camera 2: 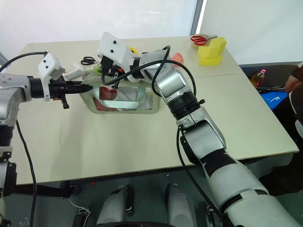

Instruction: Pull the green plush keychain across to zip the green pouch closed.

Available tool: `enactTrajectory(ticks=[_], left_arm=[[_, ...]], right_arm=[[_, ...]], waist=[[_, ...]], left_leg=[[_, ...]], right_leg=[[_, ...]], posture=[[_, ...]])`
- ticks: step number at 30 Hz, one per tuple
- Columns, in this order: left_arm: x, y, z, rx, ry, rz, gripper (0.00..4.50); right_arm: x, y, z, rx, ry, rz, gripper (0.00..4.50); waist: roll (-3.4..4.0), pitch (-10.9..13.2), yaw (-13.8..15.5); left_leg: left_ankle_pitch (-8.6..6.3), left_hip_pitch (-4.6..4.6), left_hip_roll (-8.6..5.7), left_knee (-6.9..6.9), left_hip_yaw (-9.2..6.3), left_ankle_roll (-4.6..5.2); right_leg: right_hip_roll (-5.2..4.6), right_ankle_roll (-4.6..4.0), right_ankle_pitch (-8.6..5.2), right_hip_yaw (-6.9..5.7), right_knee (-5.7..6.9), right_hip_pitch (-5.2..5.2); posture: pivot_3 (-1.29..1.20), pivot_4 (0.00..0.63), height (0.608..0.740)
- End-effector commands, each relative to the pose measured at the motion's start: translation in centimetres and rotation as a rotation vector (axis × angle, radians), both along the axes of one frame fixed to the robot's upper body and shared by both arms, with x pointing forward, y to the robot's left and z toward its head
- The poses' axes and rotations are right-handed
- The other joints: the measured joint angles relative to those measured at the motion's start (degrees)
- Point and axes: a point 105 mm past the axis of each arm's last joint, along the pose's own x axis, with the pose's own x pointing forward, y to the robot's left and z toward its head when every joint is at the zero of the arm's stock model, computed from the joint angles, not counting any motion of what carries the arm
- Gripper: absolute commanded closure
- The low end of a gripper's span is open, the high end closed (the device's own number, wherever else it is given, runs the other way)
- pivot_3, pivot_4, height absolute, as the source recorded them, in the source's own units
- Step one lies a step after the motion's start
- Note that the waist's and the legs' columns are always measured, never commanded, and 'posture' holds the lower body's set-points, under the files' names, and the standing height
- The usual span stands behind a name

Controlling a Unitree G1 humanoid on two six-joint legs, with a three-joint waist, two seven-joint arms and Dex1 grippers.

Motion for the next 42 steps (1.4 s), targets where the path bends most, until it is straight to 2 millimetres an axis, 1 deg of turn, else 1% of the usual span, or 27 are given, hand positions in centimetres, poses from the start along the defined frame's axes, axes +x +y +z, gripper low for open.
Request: enactTrajectory(ticks=[1,3,4,5,7,8,9,11,12,14,15,16,18,21,22,23,25,27,28,30,31,32,33,36,37,39,42], left_arm=[[-0.1,-0.5,1.4,0.006,-0.055,-0.019,4.50],[-0.2,-0.5,1.3,0.007,-0.053,-0.019,4.50],[-0.2,-0.5,1.3,0.006,-0.053,-0.018,4.50],[-0.3,-0.4,1.3,0.005,-0.052,-0.018,4.50],[-0.3,-0.3,1.2,0.003,-0.050,-0.012,4.50],[-0.3,-0.3,1.1,0.000,-0.047,-0.009,4.50],[-0.3,-0.3,1.0,-0.001,-0.046,-0.007,4.50],[-0.3,-0.2,0.9,-0.003,-0.042,-0.005,4.50],[-0.3,-0.3,0.7,-0.001,-0.038,-0.006,4.50],[-0.2,-0.4,0.6,-0.001,-0.033,-0.008,4.50],[-0.2,-0.4,0.7,-0.003,-0.033,-0.008,4.50],[-0.1,-0.4,0.7,-0.004,-0.033,-0.008,4.50],[0.0,-0.5,0.8,-0.004,-0.034,-0.008,4.50],[0.1,-0.6,0.8,-0.005,-0.034,-0.010,4.50],[0.1,-0.7,0.8,-0.006,-0.034,-0.014,4.50],[0.1,-0.9,0.8,-0.007,-0.033,-0.016,4.50],[0.1,-1.0,0.8,-0.008,-0.034,-0.019,4.50],[0.1,-1.0,0.8,-0.011,-0.033,-0.018,4.50],[0.0,-1.0,0.8,-0.010,-0.033,-0.018,4.50],[-0.1,-1.0,0.8,-0.011,-0.031,-0.017,4.50],[-0.1,-1.0,0.8,-0.011,-0.031,-0.016,4.50],[-0.2,-1.0,0.8,-0.011,-0.031,-0.016,4.50],[-0.2,-1.0,0.8,-0.012,-0.030,-0.015,4.50],[-0.4,-0.9,0.5,-0.011,-0.027,-0.012,4.50],[-0.4,-0.8,0.5,-0.011,-0.027,-0.009,4.50],[-0.4,-0.7,0.5,-0.013,-0.028,-0.004,4.50],[-0.4,-0.7,0.4,-0.012,-0.029,0.004,4.50]], right_arm=[[-0.2,-1.3,2.6,0.016,-0.101,-0.022,4.44],[0.2,-3.8,3.8,0.015,-0.157,-0.093,4.44],[0.4,-5.4,4.6,0.025,-0.177,-0.148,4.44],[0.5,-6.4,5.1,0.033,-0.188,-0.182,4.44],[1.2,-10.6,6.0,0.025,-0.245,-0.347,4.44],[1.4,-12.5,5.9,0.007,-0.263,-0.421,4.44],[1.5,-13.8,5.8,-0.005,-0.273,-0.468,4.44],[1.4,-15.4,5.1,-0.023,-0.253,-0.525,4.44],[1.4,-16.6,4.4,-0.039,-0.245,-0.566,4.44],[1.8,-20.2,2.6,-0.105,-0.243,-0.697,4.44],[1.8,-21.6,1.8,-0.119,-0.234,-0.747,4.44],[2.0,-22.7,0.9,-0.127,-0.216,-0.792,4.44],[2.2,-24.1,-1.6,-0.137,-0.162,-0.847,4.44],[2.4,-24.9,-4.8,-0.188,-0.123,-0.876,4.44],[2.6,-24.8,-7.2,-0.202,-0.080,-0.875,4.44],[2.7,-24.7,-8.9,-0.209,-0.049,-0.873,4.44],[2.8,-22.6,-11.8,-0.090,0.066,-0.850,4.44],[3.0,-20.0,-12.9,0.039,0.144,-0.811,4.44],[3.0,-19.0,-13.3,0.087,0.176,-0.800,4.44],[3.1,-17.4,-14.0,0.116,0.181,-0.769,4.44],[3.0,-16.7,-14.8,0.103,0.191,-0.750,4.44],[2.9,-16.2,-15.3,0.093,0.197,-0.736,4.44],[2.7,-16.0,-16.0,0.042,0.183,-0.716,4.44],[2.1,-16.6,-18.1,-0.125,0.125,-0.667,4.44],[2.0,-17.2,-18.4,-0.212,0.065,-0.651,4.44],[2.1,-18.2,-18.0,-0.224,0.045,-0.655,4.44],[2.4,-18.7,-15.0,-0.088,0.072,-0.662,4.44]], waist=[[0.00,0.0,0.1],[0.00,0.0,0.3],[0.00,0.0,0.4],[0.00,0.0,0.5],[0.00,0.0,0.6],[0.00,0.0,0.6],[0.00,0.0,0.7],[0.00,0.0,0.6],[0.00,0.0,0.5],[0.00,0.0,0.3],[0.00,0.0,0.3],[0.00,0.0,0.3],[0.00,0.0,0.3],[0.00,0.0,0.1],[0.00,0.0,0.1],[-0.05,0.0,0.0],[-0.06,0.0,0.0],[-0.05,0.0,-0.1],[-0.04,0.0,-0.1],[-0.02,0.0,-0.1],[-0.03,0.0,0.0],[-0.03,0.0,0.1],[-0.03,0.0,0.2],[-0.03,0.0,0.0],[-0.04,0.0,0.0],[-0.05,0.0,0.1],[-0.06,0.0,0.0]], left_leg=[[0.00,-0.01,0.00,0.01,0.00,0.00],[0.00,-0.02,0.00,0.03,0.00,0.00],[0.00,-0.04,-0.01,0.03,0.00,-0.01],[0.00,-0.04,-0.01,0.03,0.00,-0.01],[0.00,-0.05,-0.01,0.01,0.01,-0.01],[-0.01,-0.05,-0.01,-0.01,0.01,-0.01],[-0.01,-0.04,-0.01,-0.03,0.01,-0.01],[-0.01,-0.03,-0.01,-0.07,0.01,-0.01],[-0.01,-0.02,-0.01,-0.08,0.02,-0.01],[-0.01,0.01,0.00,-0.10,0.01,-0.01],[-0.01,0.01,-0.01,-0.08,0.01,-0.01],[-0.01,0.01,-0.01,-0.07,0.02,0.00],[-0.01,-0.01,-0.02,0.00,0.03,-0.01],[0.00,0.01,-0.03,0.03,0.02,0.00],[0.00,0.02,-0.03,0.02,0.02,0.00],[0.00,0.03,-0.03,0.02,0.02,0.00],[0.00,0.08,-0.03,0.01,0.00,0.01],[0.01,0.09,-0.03,0.02,-0.01,0.02],[0.01,0.07,-0.03,0.03,-0.01,0.02],[0.02,0.07,-0.03,0.04,-0.02,0.03],[0.02,0.06,-0.03,0.05,-0.01,0.03],[0.02,0.06,-0.03,0.07,-0.02,0.03],[0.02,0.06,-0.03,0.09,-0.02,0.03],[0.01,0.07,-0.04,0.10,-0.01,0.03],[0.01,0.08,-0.04,0.09,-0.02,0.03],[0.01,0.12,-0.04,0.05,-0.03,0.02],[0.01,0.13,-0.03,0.06,-0.04,0.02]], right_leg=[[0.00,0.00,0.00,0.00,0.00,0.00],[-0.01,0.00,0.00,0.00,-0.01,0.00],[-0.02,-0.01,0.00,0.00,-0.03,0.00],[-0.02,-0.01,0.00,0.00,-0.04,0.00],[-0.02,-0.01,0.00,0.00,-0.08,0.00],[-0.02,-0.01,-0.01,0.00,-0.10,-0.01],[-0.02,-0.01,-0.01,0.00,-0.13,-0.01],[-0.02,-0.02,-0.01,0.00,-0.16,-0.01],[-0.02,-0.02,-0.01,0.00,-0.15,-0.02],[-0.02,-0.02,-0.01,0.01,-0.12,-0.02],[-0.02,-0.02,-0.01,0.01,-0.11,-0.02],[-0.02,-0.02,-0.01,0.01,-0.12,-0.01],[-0.04,-0.03,0.00,0.02,-0.16,0.02],[-0.05,-0.04,0.01,0.03,-0.16,0.06],[-0.04,-0.04,0.01,0.03,-0.16,0.07],[-0.04,-0.04,0.01,0.03,-0.16,0.07],[-0.03,-0.03,0.00,0.02,-0.16,0.13],[-0.01,-0.02,0.01,0.03,-0.13,0.15],[0.00,-0.01,0.02,0.03,-0.08,0.11],[0.00,0.00,0.01,0.03,-0.01,0.08],[0.00,0.00,0.01,0.03,-0.02,0.09],[-0.01,0.00,0.01,0.02,-0.03,0.12],[-0.01,-0.01,0.01,0.03,-0.05,0.15],[-0.03,-0.02,0.01,0.02,-0.14,0.22],[-0.03,-0.02,0.01,0.03,-0.14,0.22],[-0.03,-0.02,0.00,0.02,-0.13,0.23],[-0.02,-0.03,0.00,0.02,-0.11,0.23]], posture=[[0.00,0.150,0.740],[0.00,0.150,0.740],[0.00,0.150,0.740],[0.00,0.150,0.740],[0.00,0.150,0.740],[0.00,0.150,0.740],[0.00,0.150,0.740],[0.00,0.150,0.740],[0.00,0.150,0.740],[0.00,0.150,0.740],[0.00,0.150,0.740],[0.00,0.150,0.740],[0.00,0.150,0.740],[0.00,0.150,0.740],[0.00,0.150,0.740],[0.00,0.150,0.740],[0.00,0.150,0.740],[0.00,0.150,0.740],[0.00,0.150,0.740],[0.00,0.150,0.740],[0.00,0.150,0.740],[0.00,0.150,0.740],[0.00,0.150,0.740],[0.00,0.150,0.740],[0.00,0.150,0.740],[0.00,0.150,0.740],[0.00,0.150,0.740]])
